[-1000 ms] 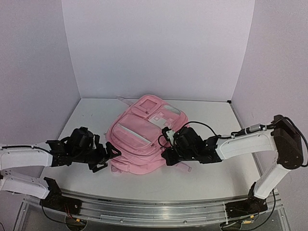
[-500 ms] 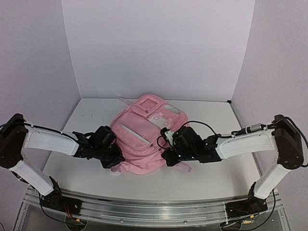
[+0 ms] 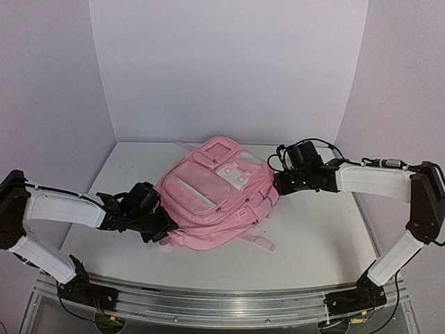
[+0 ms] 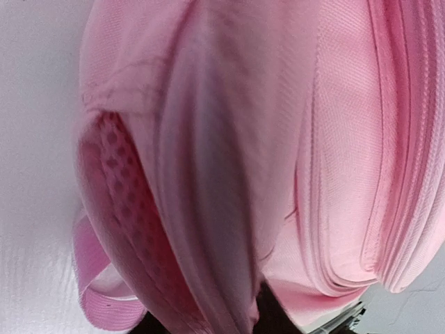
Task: Pack the student bag
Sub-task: Zip the student bag at the center of the board, then reset both arms
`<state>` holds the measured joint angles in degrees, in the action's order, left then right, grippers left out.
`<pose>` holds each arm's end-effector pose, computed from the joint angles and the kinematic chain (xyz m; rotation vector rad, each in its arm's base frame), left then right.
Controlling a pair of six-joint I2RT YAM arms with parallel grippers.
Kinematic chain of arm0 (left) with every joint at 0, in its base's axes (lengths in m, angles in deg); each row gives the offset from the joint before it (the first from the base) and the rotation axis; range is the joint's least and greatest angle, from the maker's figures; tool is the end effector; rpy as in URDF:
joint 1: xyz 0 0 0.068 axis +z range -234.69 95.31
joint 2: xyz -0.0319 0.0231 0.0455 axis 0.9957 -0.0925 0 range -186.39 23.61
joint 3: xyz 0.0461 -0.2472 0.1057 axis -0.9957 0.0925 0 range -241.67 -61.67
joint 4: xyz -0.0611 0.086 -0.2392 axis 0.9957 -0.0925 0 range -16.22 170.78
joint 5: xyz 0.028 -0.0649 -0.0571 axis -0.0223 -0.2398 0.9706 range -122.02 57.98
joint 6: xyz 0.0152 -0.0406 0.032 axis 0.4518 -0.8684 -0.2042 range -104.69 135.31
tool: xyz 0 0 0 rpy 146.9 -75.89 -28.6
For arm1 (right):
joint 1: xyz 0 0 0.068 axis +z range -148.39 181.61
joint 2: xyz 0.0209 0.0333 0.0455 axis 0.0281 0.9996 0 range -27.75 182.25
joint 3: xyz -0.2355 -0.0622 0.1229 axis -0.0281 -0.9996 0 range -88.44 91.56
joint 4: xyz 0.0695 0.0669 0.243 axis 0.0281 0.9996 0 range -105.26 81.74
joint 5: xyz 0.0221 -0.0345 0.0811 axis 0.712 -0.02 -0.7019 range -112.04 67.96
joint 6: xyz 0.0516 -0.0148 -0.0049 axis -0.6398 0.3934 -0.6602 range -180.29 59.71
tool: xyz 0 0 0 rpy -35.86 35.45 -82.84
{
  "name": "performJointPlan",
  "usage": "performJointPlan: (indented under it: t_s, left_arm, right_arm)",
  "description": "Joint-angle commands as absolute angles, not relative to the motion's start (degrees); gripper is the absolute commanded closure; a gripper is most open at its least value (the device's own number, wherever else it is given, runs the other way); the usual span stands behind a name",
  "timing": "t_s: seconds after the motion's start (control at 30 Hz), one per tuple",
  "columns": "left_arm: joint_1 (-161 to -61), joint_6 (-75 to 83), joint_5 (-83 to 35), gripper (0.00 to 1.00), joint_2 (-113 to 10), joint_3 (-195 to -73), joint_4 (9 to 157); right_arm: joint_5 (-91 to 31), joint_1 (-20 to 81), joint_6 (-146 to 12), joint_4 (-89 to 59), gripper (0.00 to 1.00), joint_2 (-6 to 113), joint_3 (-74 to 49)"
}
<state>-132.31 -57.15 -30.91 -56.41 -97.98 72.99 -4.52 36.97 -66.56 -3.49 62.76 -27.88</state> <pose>0.1755 -0.1933 0.1619 -0.5723 2.6408 -0.8306 0.2876 0.1910 0.2354 -0.4154 2.2202 0.0342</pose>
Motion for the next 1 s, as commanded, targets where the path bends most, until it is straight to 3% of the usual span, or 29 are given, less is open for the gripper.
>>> performJointPlan:
  t_s: [0.0,0.03,0.07,0.17,0.27,0.4,0.53,0.73,0.83,0.97]
  left_arm:
    - [-134.9,-49.7,-37.3,0.13,-47.2,-105.4,61.5]
    - [-135.3,-48.7,-39.3,0.03,-45.0,-108.0,57.6]
    - [-135.3,-49.0,-42.4,0.02,-43.4,-110.3,53.0]
    - [-135.2,-51.1,-54.6,0.0,-40.7,-116.8,40.2]
    - [-131.5,-49.9,-58.7,0.0,-41.7,-121.0,34.0]
    - [-115.1,-39.4,-51.0,0.0,-45.5,-118.5,42.6]
    - [-99.9,-32.8,-48.7,0.0,-46.7,-114.0,51.9]
    - [-97.6,-20.3,-62.1,0.0,-37.1,-99.2,73.4]
    - [-97.5,-14.5,-62.9,0.0,-32.7,-88.2,90.5]
    - [-97.5,-10.3,-63.8,0.0,-33.6,-80.7,102.5]
  right_arm:
    - [4.4,37.0,-69.9,-0.7,0.18,51.0,-33.0]
    - [5.9,37.0,-70.4,-0.1,0.12,48.7,-34.1]
    - [7.7,36.8,-71.5,1.1,0.11,46.8,-35.1]
    - [13.1,36.0,-73.2,4.4,0.1,42.7,-37.8]
    - [16.5,34.1,-76.5,8.3,0.08,40.0,-39.8]
    - [18.2,28.2,-80.7,9.9,0.06,35.3,-43.4]
    - [6.3,6.4,-84.8,9.8,0.05,31.8,-48.8]
    - [6.7,2.4,-70.6,-11.2,0.03,28.9,-59.9]
    - [3.6,2.1,-68.6,-23.1,0.02,33.6,-64.0]
    - [-2.4,2.0,-66.4,-34.4,0.02,44.2,-66.8]
